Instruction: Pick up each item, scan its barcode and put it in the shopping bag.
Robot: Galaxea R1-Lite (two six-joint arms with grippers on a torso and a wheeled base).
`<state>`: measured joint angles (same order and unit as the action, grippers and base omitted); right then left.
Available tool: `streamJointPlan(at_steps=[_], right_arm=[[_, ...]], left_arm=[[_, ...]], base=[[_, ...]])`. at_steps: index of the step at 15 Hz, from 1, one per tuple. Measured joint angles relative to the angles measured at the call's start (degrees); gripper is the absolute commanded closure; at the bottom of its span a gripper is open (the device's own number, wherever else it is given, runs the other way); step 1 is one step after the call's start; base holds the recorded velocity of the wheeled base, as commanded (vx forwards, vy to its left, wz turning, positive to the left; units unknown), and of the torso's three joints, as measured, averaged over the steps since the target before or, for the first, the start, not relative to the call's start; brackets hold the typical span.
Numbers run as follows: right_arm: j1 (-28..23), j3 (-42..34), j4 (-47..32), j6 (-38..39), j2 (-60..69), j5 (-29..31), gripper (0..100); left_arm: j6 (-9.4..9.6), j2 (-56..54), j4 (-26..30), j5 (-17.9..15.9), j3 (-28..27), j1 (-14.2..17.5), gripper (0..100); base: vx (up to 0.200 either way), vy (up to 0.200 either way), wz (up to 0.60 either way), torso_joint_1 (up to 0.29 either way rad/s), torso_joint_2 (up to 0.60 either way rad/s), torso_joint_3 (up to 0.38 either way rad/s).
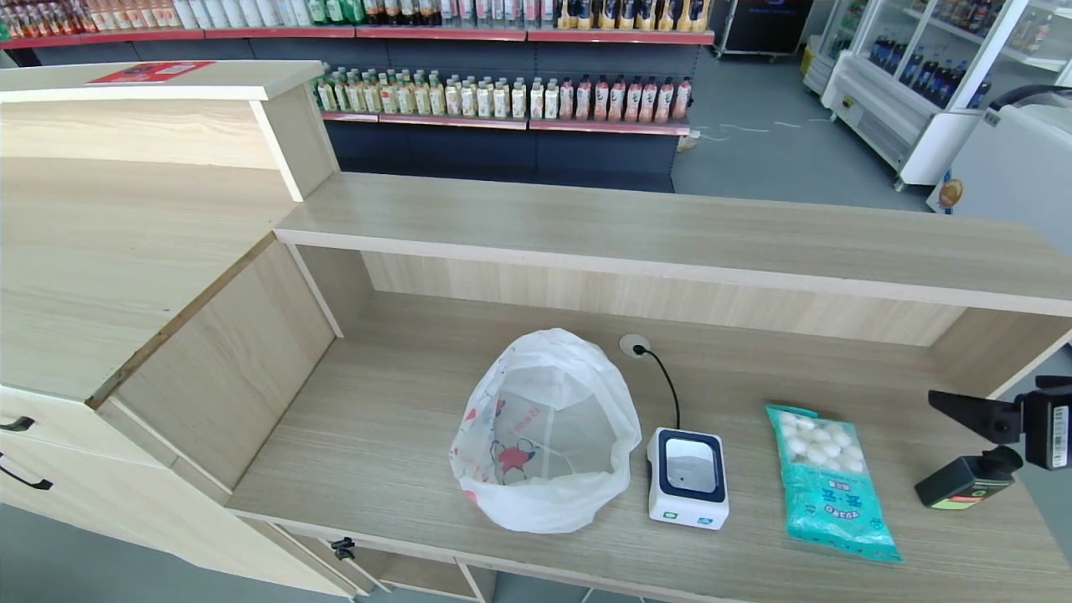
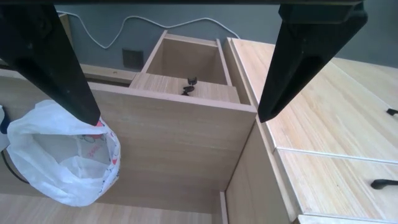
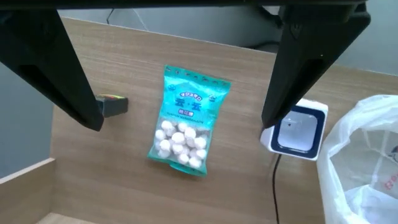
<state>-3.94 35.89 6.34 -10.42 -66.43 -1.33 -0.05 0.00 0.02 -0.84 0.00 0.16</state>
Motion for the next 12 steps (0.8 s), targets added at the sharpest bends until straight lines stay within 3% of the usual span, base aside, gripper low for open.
streamJointPlan(at_steps=[2, 6, 9, 12], right_arm=[[-2.47, 0.57, 4.04, -0.61, -7.3, -0.09, 0], [-5.38, -1.44, 20.18, -1.39, -22.16, -3.02, 0], [-7.0, -3.25, 22.59, -5.21, -30.38, -10.9, 0], [-6.91, -2.82, 23.33, -6.81, -36.05, -11.97, 0]], left_arm=[[-0.02, 0.0, -0.02, 0.02, 0.0, 0.0, 0], [-0.02, 0.0, -0.02, 0.02, 0.0, 0.0, 0], [-0.02, 0.0, -0.02, 0.05, 0.0, 0.0, 0], [-0.02, 0.0, -0.02, 0.05, 0.0, 0.0, 0]], base=[[0.0, 0.0, 0.0, 0.0, 0.0, 0.0], [0.0, 0.0, 0.0, 0.0, 0.0, 0.0], [0.0, 0.0, 0.0, 0.0, 0.0, 0.0], [0.0, 0.0, 0.0, 0.0, 0.0, 0.0]])
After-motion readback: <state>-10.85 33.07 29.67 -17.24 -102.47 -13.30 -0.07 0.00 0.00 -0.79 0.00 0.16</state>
